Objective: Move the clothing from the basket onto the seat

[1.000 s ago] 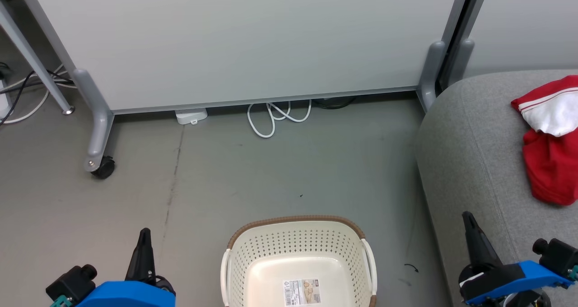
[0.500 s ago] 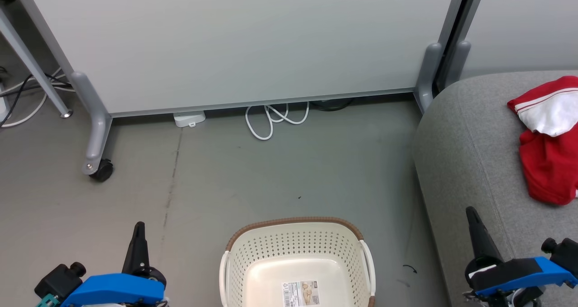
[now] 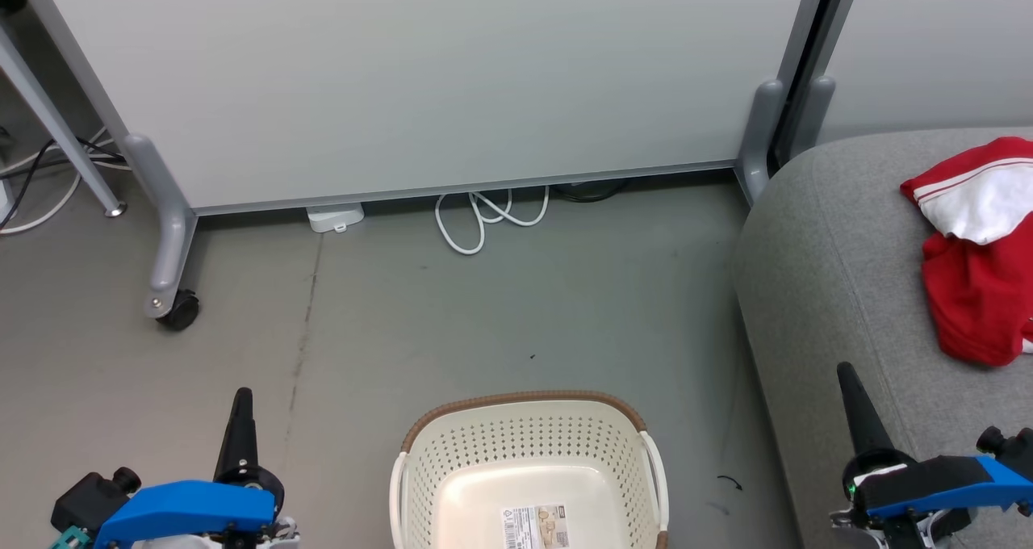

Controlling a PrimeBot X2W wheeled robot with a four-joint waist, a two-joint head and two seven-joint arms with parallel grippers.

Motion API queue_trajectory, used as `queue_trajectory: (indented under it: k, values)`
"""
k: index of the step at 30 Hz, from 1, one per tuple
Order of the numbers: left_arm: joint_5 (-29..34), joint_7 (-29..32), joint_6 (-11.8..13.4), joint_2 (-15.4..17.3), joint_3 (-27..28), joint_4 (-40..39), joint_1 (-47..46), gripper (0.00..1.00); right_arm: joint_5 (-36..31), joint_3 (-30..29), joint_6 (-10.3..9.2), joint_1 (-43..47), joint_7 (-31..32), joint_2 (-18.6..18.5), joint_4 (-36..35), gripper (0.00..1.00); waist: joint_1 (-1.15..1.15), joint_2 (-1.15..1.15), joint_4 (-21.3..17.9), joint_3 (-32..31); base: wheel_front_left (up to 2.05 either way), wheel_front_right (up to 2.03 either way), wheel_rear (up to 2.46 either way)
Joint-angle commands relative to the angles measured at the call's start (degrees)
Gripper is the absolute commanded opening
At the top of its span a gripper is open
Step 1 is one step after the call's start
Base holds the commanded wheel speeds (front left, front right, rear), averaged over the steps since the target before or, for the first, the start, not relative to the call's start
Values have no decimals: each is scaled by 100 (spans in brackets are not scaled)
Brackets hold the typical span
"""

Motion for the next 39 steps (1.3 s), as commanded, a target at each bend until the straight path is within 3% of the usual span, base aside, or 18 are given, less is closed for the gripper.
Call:
queue_trajectory:
  k: [1, 39]
  values:
    - [-160, 46, -5, 14, 57, -92, -167, 0, 181, -20, 3, -144, 36, -23, -67, 0, 0, 0, -4, -5, 0, 0, 0]
    - [-1917, 558, -8, -49, 335, -310, -296, 0, 2137, -101, 4, -248, 342, -30, -50, 0, 0, 0, -99, -105, 0, 0, 0]
